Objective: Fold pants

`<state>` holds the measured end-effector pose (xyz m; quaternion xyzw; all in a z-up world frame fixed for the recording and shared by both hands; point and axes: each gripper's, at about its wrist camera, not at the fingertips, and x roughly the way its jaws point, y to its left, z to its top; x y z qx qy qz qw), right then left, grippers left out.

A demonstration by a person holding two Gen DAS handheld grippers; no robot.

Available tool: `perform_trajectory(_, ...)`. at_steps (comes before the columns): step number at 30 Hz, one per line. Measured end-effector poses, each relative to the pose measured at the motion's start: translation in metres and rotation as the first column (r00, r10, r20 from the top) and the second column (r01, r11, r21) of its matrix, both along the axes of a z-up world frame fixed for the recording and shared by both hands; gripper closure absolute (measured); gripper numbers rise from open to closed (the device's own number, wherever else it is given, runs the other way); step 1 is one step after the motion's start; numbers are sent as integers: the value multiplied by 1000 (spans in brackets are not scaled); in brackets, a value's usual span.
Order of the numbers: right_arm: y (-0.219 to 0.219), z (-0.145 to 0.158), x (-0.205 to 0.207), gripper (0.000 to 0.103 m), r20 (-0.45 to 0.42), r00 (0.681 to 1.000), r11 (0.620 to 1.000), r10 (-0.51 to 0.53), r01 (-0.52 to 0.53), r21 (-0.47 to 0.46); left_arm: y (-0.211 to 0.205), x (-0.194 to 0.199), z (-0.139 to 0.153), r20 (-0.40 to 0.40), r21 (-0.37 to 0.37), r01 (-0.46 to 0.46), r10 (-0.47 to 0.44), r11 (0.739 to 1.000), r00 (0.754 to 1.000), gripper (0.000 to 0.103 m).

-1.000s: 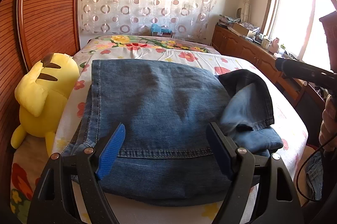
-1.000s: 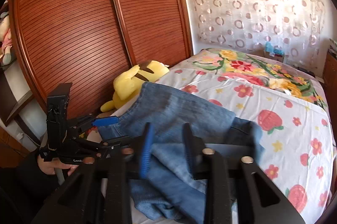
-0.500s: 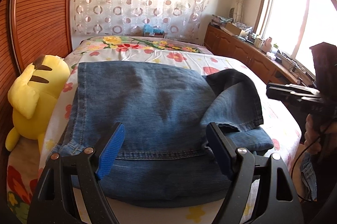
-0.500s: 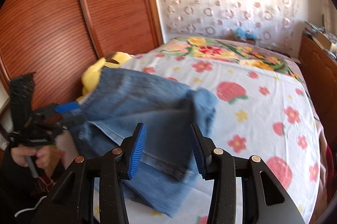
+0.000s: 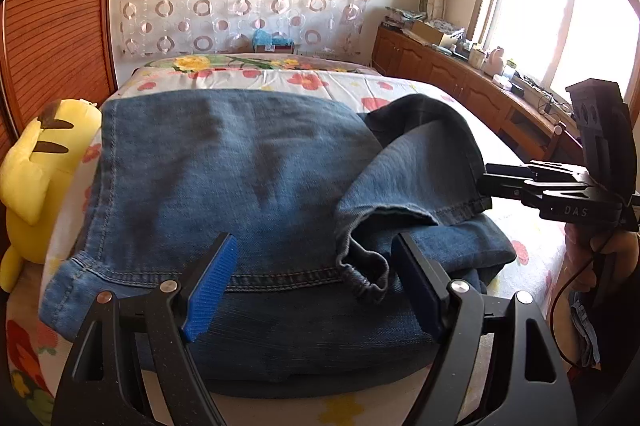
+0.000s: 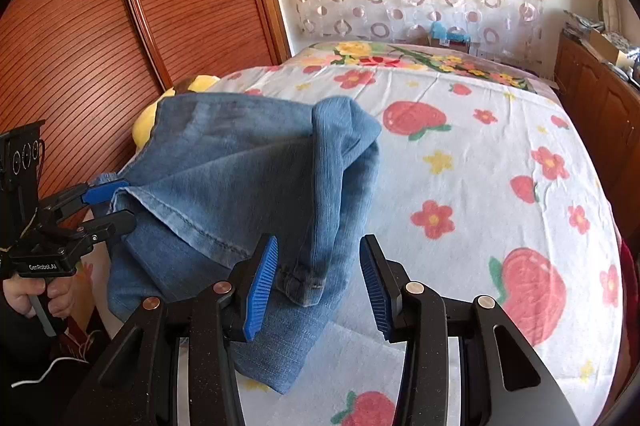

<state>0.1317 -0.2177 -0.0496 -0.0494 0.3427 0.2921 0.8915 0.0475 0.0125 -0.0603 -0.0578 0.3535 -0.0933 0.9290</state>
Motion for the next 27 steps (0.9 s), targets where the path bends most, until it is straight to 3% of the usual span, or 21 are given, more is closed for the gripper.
perform_trajectory(4,1,-5,-6,59,-6,1000,1000,10,-11,-16,1,-3,-1,8,-25,20,-19,999,1000,26)
perform_trajectory(6,3,-8,-8,61,-7,1000,1000,19,-19,-20,0,-4,0,14,-31,35,-34,999,999,37)
perform_trajectory(7,4,-10,-9,71,-7,1000,999,26,-26,-21,0,-5,0,14,-32,40,-40,999,999,42)
perform_trajectory(8,5,-11,-9,74,-11,999,999,33,-34,-23,-1,-5,1,16,-34,45,-45,998,999,50)
perform_trajectory(12,8,-13,-10,75,-7,999,999,35,-35,-35,-2,-5,2,20,-47,63,-63,997,998,68)
perform_trajectory(14,7,-14,-9,86,-10,999,999,30,-30,-31,-3,-4,2,21,-46,72,-71,996,997,76)
perform_trajectory(16,5,-12,-8,91,-8,999,999,32,-32,-17,-6,-2,2,19,-40,79,-78,996,997,84)
perform_trajectory(21,-2,4,-14,95,43,998,999,48,-49,20,-8,-9,16,58,-33,82,-80,996,995,91)
perform_trajectory(27,-8,52,-15,96,141,988,995,59,-69,65,-6,-25,59,149,-43,98,-91,994,985,92)
